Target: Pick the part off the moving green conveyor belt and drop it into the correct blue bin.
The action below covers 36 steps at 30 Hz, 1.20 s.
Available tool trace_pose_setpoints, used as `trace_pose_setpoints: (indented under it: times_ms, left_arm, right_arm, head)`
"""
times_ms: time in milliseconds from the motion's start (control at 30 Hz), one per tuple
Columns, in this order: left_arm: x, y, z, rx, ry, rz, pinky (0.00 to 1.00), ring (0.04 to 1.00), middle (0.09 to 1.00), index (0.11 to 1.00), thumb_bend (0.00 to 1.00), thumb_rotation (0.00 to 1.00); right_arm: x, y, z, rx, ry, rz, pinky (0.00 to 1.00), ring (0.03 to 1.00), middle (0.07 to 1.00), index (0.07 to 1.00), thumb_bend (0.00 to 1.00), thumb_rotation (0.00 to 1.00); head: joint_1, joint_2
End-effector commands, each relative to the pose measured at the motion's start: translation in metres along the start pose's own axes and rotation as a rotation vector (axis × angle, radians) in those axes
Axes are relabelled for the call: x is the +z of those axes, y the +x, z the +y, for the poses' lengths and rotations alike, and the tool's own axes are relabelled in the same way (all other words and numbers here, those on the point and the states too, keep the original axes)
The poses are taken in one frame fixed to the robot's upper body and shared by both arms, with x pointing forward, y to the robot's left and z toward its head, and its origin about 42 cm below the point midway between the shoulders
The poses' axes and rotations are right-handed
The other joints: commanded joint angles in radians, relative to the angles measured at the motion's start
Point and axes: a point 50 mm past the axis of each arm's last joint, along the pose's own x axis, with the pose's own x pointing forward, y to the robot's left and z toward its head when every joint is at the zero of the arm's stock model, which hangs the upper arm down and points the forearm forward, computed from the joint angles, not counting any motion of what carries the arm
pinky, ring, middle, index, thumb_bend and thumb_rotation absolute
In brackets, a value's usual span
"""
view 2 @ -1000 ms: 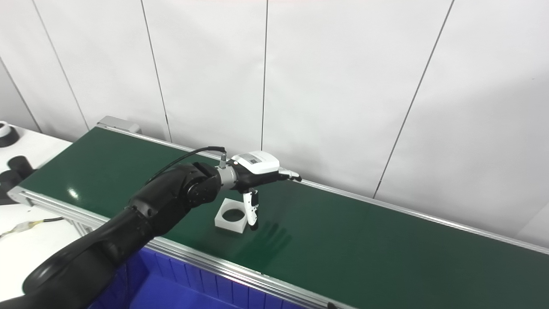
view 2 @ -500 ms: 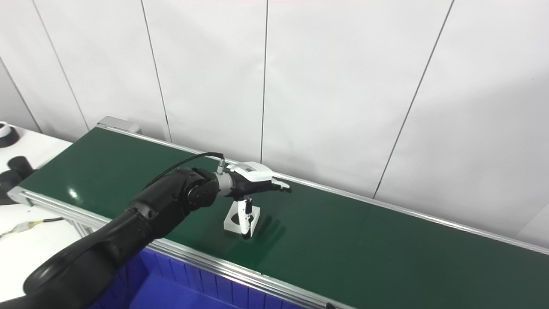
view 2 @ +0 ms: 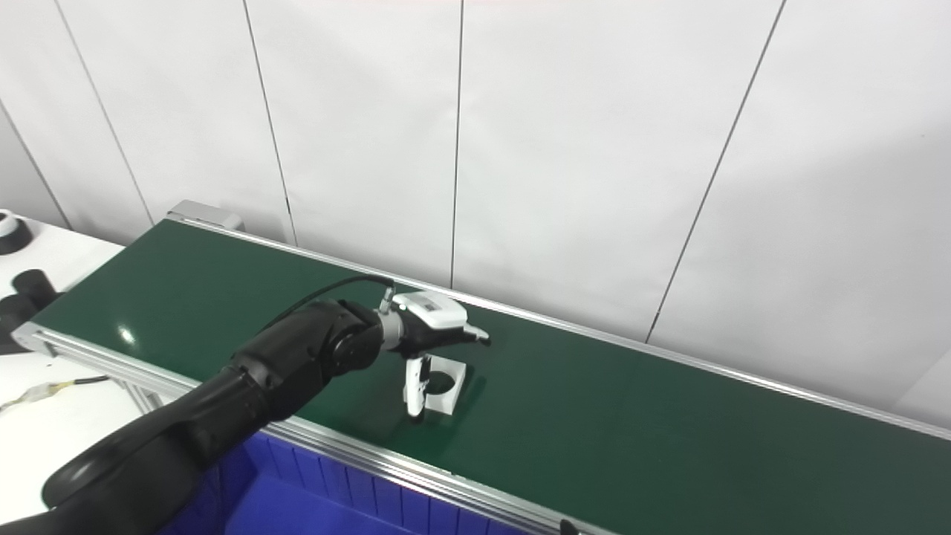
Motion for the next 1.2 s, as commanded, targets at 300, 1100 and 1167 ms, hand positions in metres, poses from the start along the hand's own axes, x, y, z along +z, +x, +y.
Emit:
trace_pose_setpoints:
  times_ms: [300,1100,1167]
  left_arm:
    - [0.027,0.018,-0.01,0.269,0.112,0.002,0.72,0.733,0.757,0.77,1.0,0.04]
    - [0.04,0.022,-0.002,0.343,0.004,-0.037,0.22,0.29,0.403,0.511,0.52,0.0]
    - [0.04,0.019,0.006,0.341,0.006,-0.038,0.19,0.253,0.408,0.494,0.52,0.0]
  right_arm:
    - [0.02,0.0,0.01,-0.009,0.015,-0.098,0.97,0.945,0.977,0.953,0.85,1.0]
    - [0.025,0.001,0.014,0.0,0.016,-0.093,0.96,0.956,0.984,0.961,0.87,1.0]
    - [0.025,0.002,0.014,0.002,0.022,-0.092,0.96,0.959,0.987,0.962,0.88,1.0]
  head:
    - [-0.012,0.014]
    - [-0.003,0.023]
    - [0.002,0.024]
